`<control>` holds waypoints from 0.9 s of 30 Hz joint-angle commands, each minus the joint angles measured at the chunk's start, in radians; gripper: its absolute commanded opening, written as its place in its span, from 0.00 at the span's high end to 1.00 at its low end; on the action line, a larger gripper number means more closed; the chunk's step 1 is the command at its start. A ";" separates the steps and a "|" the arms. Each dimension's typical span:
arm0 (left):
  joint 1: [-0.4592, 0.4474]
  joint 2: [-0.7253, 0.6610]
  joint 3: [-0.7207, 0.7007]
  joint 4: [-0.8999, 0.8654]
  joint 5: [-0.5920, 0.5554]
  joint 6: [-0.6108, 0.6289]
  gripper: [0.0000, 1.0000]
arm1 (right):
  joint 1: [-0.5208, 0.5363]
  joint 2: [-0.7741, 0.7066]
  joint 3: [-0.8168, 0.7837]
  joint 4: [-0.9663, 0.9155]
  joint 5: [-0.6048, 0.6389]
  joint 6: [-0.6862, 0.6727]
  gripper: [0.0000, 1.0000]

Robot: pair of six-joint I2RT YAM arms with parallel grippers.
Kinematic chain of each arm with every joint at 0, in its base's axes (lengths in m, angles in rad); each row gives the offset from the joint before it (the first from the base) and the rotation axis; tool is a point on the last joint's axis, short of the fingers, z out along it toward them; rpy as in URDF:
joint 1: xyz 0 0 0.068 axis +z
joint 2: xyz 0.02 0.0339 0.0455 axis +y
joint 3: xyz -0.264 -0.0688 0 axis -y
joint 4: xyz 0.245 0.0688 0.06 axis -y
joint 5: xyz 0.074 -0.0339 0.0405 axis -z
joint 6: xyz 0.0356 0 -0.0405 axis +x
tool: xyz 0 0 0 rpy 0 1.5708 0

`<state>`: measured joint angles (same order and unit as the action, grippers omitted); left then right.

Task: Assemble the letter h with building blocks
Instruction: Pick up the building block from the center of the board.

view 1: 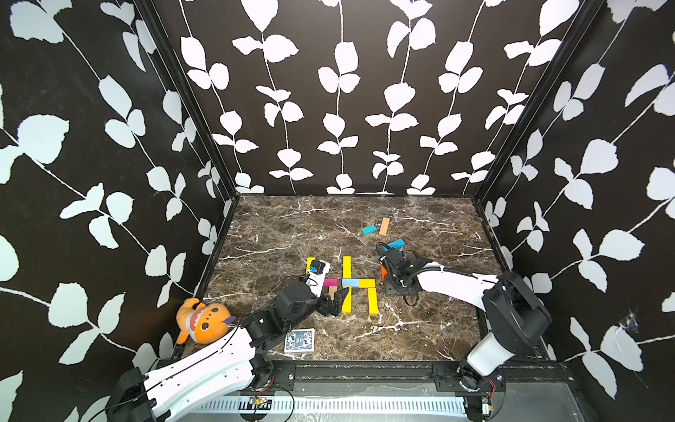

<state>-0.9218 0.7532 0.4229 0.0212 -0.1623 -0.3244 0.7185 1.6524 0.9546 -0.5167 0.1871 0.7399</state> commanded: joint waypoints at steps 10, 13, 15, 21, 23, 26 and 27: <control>0.006 0.023 0.029 0.015 -0.009 -0.005 0.01 | 0.009 0.083 0.063 0.006 0.027 0.015 0.37; 0.006 0.032 0.031 0.017 -0.008 -0.004 0.01 | 0.010 0.087 0.068 0.010 0.025 0.015 0.37; 0.006 0.035 0.032 0.017 -0.009 -0.003 0.01 | 0.012 0.092 0.070 0.012 0.025 0.012 0.37; 0.006 0.047 0.033 0.026 -0.010 -0.002 0.01 | 0.013 0.110 0.082 0.006 0.032 0.004 0.37; 0.006 0.050 0.032 0.027 -0.010 -0.002 0.01 | 0.016 0.113 0.085 0.008 0.029 0.004 0.37; 0.007 0.056 0.033 0.031 -0.011 -0.002 0.01 | 0.018 0.121 0.089 0.007 0.030 0.003 0.37; 0.007 0.059 0.033 0.031 -0.009 -0.002 0.01 | 0.018 0.123 0.089 0.008 0.029 0.004 0.37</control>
<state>-0.9199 0.8089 0.4255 0.0288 -0.1650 -0.3248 0.7265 1.7554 1.0283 -0.5045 0.1989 0.7361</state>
